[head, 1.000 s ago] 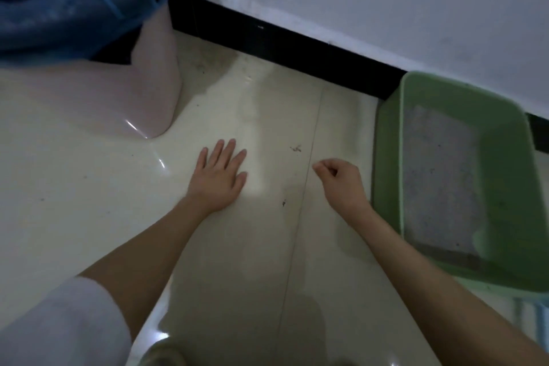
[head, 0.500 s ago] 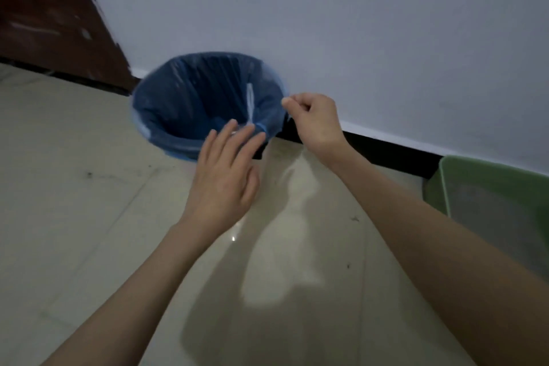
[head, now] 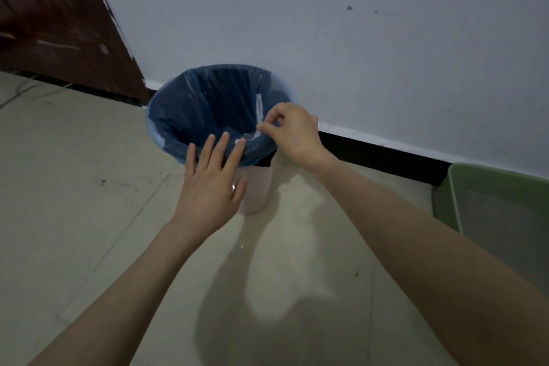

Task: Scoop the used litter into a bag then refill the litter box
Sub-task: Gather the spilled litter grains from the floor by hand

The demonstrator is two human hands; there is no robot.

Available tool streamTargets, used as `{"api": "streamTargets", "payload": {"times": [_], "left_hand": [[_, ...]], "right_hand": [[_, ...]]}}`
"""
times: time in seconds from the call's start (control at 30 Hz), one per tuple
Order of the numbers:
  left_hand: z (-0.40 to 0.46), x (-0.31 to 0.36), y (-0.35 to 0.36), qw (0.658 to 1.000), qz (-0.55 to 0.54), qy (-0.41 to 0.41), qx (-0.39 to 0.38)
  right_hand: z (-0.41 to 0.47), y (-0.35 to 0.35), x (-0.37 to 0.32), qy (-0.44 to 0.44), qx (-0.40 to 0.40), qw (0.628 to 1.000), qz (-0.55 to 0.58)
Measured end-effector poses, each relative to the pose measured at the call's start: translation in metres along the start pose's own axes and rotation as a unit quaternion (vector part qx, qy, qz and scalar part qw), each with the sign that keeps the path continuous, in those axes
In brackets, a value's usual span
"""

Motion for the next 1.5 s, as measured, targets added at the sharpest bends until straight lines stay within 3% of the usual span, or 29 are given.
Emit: {"api": "streamTargets", "payload": {"times": [0.1, 0.2, 0.3, 0.47, 0.53, 0.6, 0.83, 1.03, 1.2, 1.33, 1.5], "left_hand": [[-0.01, 0.029, 0.007, 0.995, -0.055, 0.047, 0.063], [-0.022, 0.071, 0.033, 0.975, -0.124, 0.154, 0.1], [-0.033, 0.107, 0.082, 0.978, -0.163, 0.131, 0.016], [-0.054, 0.126, 0.182, 0.976, -0.1, 0.086, -0.175], [-0.057, 0.125, 0.212, 0.971, -0.074, 0.081, -0.212], [-0.056, 0.124, 0.236, 0.966, -0.057, 0.074, -0.24], [-0.059, 0.121, 0.255, 0.974, -0.048, 0.064, -0.214], [-0.059, 0.121, 0.258, 0.973, -0.047, 0.049, -0.219], [-0.059, 0.122, 0.257, 0.977, -0.051, 0.042, -0.205], [-0.058, 0.122, 0.256, 0.978, -0.056, 0.044, -0.195], [-0.058, 0.122, 0.256, 0.979, -0.054, 0.045, -0.19]], "right_hand": [[-0.016, -0.012, 0.026, 0.008, 0.078, 0.988, 0.13], [-0.047, -0.018, 0.079, 0.044, 0.124, 0.982, 0.136], [-0.098, -0.015, 0.159, 0.161, 0.027, 0.986, 0.014], [-0.181, -0.001, 0.266, 0.28, -0.121, 0.941, -0.149], [-0.195, 0.008, 0.286, 0.27, -0.171, 0.926, -0.203], [-0.199, 0.021, 0.296, 0.236, -0.166, 0.926, -0.242], [-0.192, 0.06, 0.317, 0.121, -0.062, 0.93, -0.341], [-0.183, 0.079, 0.32, 0.147, 0.011, 0.938, -0.314], [-0.182, 0.075, 0.325, 0.109, -0.014, 0.95, -0.291], [-0.177, 0.067, 0.326, 0.178, 0.015, 0.973, -0.147], [-0.167, 0.068, 0.329, 0.195, 0.051, 0.974, -0.1]]}}
Point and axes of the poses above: each hand's wrist, its own z-axis towards the middle knuckle, its own y-axis out of the palm, x = y × z, the point moved 1 cm from there along z, towards the middle knuckle, and after that the axes turned 1 degree about -z, right-handed, at the moved point
